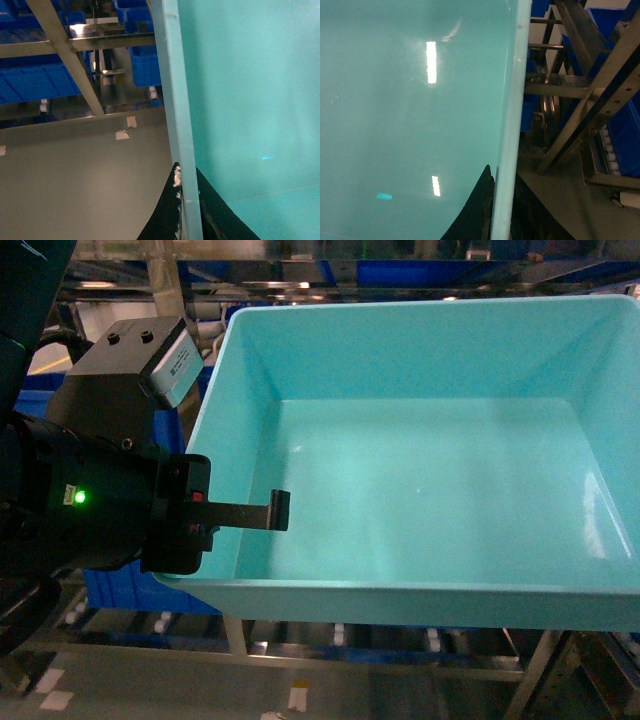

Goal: Organize blue bins on left shelf correctly

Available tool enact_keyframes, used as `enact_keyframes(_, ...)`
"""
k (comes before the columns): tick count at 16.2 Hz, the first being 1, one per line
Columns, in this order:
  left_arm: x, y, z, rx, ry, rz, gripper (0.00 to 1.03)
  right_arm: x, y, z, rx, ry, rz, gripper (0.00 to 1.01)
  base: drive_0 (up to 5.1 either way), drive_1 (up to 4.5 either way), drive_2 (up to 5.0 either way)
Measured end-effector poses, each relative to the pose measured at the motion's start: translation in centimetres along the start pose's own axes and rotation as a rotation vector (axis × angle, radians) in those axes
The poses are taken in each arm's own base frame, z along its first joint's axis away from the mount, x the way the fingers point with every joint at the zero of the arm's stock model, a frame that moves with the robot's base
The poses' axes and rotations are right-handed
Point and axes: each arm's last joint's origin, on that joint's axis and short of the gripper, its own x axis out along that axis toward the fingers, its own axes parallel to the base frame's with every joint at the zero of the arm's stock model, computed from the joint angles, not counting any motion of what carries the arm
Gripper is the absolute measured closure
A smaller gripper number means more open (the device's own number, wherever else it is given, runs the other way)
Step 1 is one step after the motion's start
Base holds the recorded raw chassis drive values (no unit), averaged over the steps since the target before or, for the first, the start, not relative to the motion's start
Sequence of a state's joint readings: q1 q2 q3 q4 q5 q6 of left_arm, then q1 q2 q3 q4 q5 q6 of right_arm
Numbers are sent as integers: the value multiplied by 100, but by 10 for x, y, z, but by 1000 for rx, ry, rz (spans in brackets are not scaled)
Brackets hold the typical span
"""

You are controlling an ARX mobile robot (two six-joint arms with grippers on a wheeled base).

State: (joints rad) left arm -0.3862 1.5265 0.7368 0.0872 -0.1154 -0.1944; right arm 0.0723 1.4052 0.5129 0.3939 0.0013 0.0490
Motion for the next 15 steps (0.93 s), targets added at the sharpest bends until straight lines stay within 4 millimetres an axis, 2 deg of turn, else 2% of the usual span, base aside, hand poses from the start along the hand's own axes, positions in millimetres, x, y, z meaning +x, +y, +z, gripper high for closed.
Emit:
enact_keyframes(9, 0, 0, 0, 0, -3, -1, 101, 0, 0, 0, 0, -2, 0, 94, -3, 426, -432)
enact_keyframes(13, 1, -1, 1, -6, 13, -6, 101, 2, 0, 1, -1, 3, -2, 94, 0, 0, 0)
enact_keyframes(15, 19, -2, 11, -15, 72, -22, 101, 22, 2, 8, -6, 64, -13, 94, 0, 0, 0)
